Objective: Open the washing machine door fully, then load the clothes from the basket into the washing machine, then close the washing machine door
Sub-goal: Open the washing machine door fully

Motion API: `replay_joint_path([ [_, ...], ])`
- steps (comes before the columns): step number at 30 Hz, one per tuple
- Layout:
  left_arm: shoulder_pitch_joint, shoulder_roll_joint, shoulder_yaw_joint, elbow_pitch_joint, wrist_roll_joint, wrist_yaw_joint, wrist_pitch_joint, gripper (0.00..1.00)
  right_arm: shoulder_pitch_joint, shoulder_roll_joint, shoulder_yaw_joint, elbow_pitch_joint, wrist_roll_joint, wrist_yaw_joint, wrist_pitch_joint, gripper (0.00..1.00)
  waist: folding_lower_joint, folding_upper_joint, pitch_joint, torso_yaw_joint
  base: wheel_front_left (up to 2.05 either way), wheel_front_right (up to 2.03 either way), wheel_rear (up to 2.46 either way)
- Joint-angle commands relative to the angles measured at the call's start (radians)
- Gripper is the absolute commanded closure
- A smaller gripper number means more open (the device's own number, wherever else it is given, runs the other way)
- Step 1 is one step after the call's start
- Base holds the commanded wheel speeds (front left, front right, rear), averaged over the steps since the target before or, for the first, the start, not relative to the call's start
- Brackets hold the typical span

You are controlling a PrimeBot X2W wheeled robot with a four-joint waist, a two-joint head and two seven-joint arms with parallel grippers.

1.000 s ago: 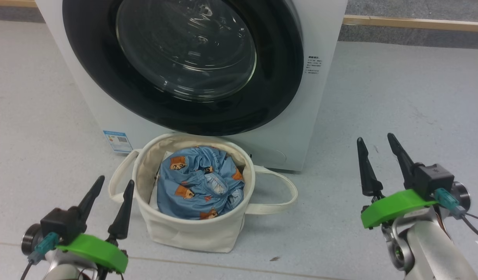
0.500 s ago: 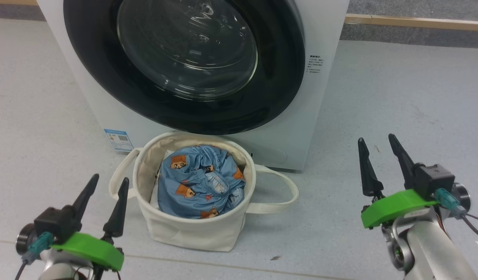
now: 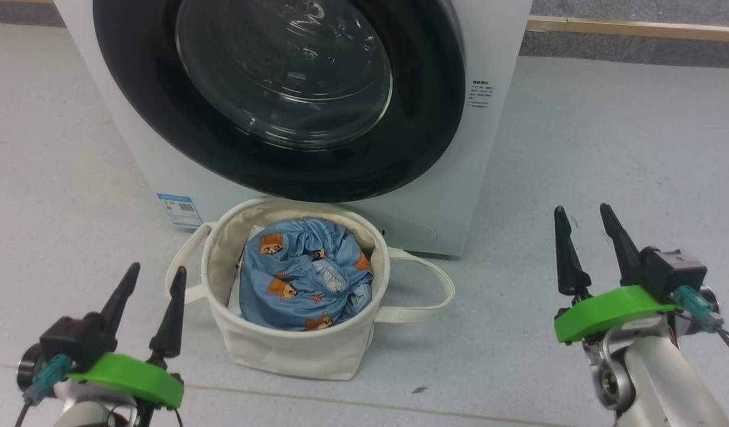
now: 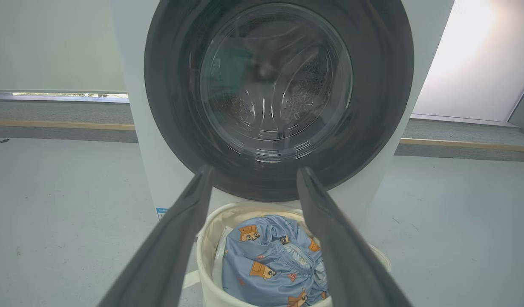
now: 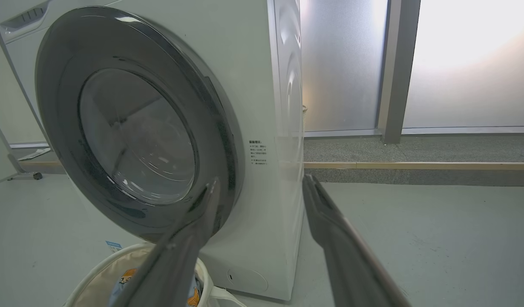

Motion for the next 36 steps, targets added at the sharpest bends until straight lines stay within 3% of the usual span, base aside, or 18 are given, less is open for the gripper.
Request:
replay_joint_path([
  [1, -0.034, 0.016, 0.05, -0.036, -0.005, -0.002, -0.012, 0.0, -0.021, -0.004, 0.01, -0.027, 0.006, 0.0, -0.013, 0.0, 0.0, 0.0, 0.003, -0.001, 0.0, 0.0, 0.0],
  [8, -0.028, -0.013, 0.11, -0.07, -0.06, -0.002, -0.012, 0.0, -0.031, 0.009, -0.02, -0.04, 0.023, 0.0, -0.013, 0.0, 0.0, 0.0, 0.036, -0.001, 0.0, 0.0, 0.0],
  [17, -0.035, -0.034, 0.143, -0.077, -0.032, -0.001, -0.012, 0.0, -0.072, 0.027, -0.086, -0.039, 0.024, 0.0, -0.013, 0.0, 0.0, 0.0, 0.114, 0.027, 0.0, 0.0, 0.0],
  [29, -0.102, -0.055, 0.144, -0.079, -0.011, -0.002, -0.012, 0.0, -0.222, 0.005, -0.134, 0.005, 0.099, 0.0, -0.013, 0.02, 0.0, 0.0, 0.215, 0.084, 0.0, 0.0, 0.0],
  [30, -0.104, -0.055, 0.144, -0.08, -0.009, -0.002, -0.012, 0.0, -0.233, 0.0, -0.134, 0.009, 0.11, 0.0, -0.013, 0.34, 0.0, 0.0, 0.219, 0.087, 0.0, 0.0, 0.0],
  [31, -0.106, -0.055, 0.144, -0.081, -0.009, -0.002, -0.012, 0.0, -0.246, -0.001, -0.13, 0.01, 0.141, 0.0, -0.013, 0.8, 0.0, 0.0, 0.226, 0.091, 0.0, 0.0, 0.0],
  [32, -0.108, -0.055, 0.142, -0.083, -0.008, -0.002, -0.012, 0.0, -0.258, -0.008, -0.131, 0.012, 0.168, 0.0, -0.013, 0.94, 0.0, 0.0, 0.232, 0.094, 0.0, 0.0, 0.0],
  [33, -0.11, -0.055, 0.139, -0.084, -0.008, -0.002, -0.012, 0.0, -0.269, -0.018, -0.132, 0.018, 0.187, 0.0, -0.013, 1.0, 0.0, 0.0, 0.237, 0.097, 0.0, 0.0, 0.0],
  [36, -0.116, -0.053, 0.133, -0.097, -0.009, -0.002, -0.012, 0.0, -0.312, -0.023, -0.152, 0.036, 0.311, 0.0, -0.013, 1.0, 0.0, 0.0, 0.26, 0.105, 0.0, 0.0, 0.0],
])
